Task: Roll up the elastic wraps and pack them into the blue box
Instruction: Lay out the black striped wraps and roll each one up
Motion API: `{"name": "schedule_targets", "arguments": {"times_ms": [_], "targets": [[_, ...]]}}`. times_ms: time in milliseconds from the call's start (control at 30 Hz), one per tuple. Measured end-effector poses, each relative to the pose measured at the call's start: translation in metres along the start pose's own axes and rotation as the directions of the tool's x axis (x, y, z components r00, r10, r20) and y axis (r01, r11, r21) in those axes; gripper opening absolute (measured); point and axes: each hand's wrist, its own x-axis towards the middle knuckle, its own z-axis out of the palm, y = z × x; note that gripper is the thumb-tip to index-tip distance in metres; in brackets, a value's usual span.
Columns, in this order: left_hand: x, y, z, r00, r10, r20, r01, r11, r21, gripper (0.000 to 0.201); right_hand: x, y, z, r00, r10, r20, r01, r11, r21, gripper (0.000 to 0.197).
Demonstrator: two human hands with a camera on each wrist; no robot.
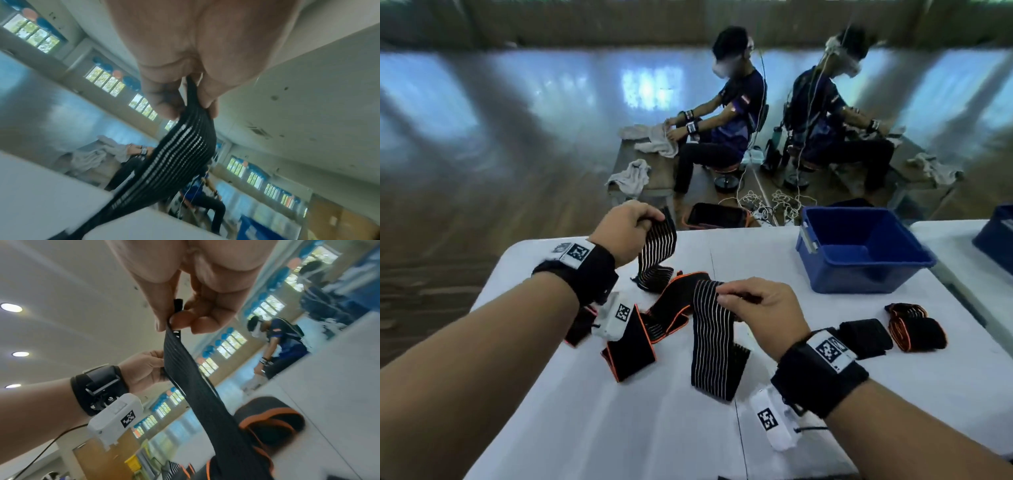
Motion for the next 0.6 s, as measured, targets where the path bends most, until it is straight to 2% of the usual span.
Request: {"name": "schedule_targets", "arguments": {"times_ms": [167,300,400,500,600], "targets": [[0.013,0.075,-0.051,0.992,0.074,-0.107,-0.087,0.988,-0.125,0.033,0.043,-0.077,-0.022,0.970,-0.244,-0.021,0.245,0.967,0.068,0.024],[0.017,0.129,-0.068,0.980,0.137,-0.143,-0.160,0.974,-0.158,0.036,0.065,-0.126,-0.045,0.933,-0.357,-0.051,0.360,0.923,0.132,0.028],[0.014,0.162,-0.063,0.980,0.120,-0.157,-0.162,0.943,-0.291,0.036,0.072,-0.146,-0.063,0.914,-0.401,-0.054,0.404,0.895,0.189,0.027],[0.009,0.187,-0.052,0.988,0.078,-0.135,-0.138,0.846,-0.514,0.034,0.075,-0.152,-0.077,0.926,-0.374,-0.062,0.377,0.892,0.251,0.021],[0.006,0.202,-0.040,0.989,0.086,-0.122,-0.141,0.800,-0.584,0.044,0.078,-0.147,-0.088,0.932,-0.357,-0.065,0.361,0.891,0.276,0.017]]}}
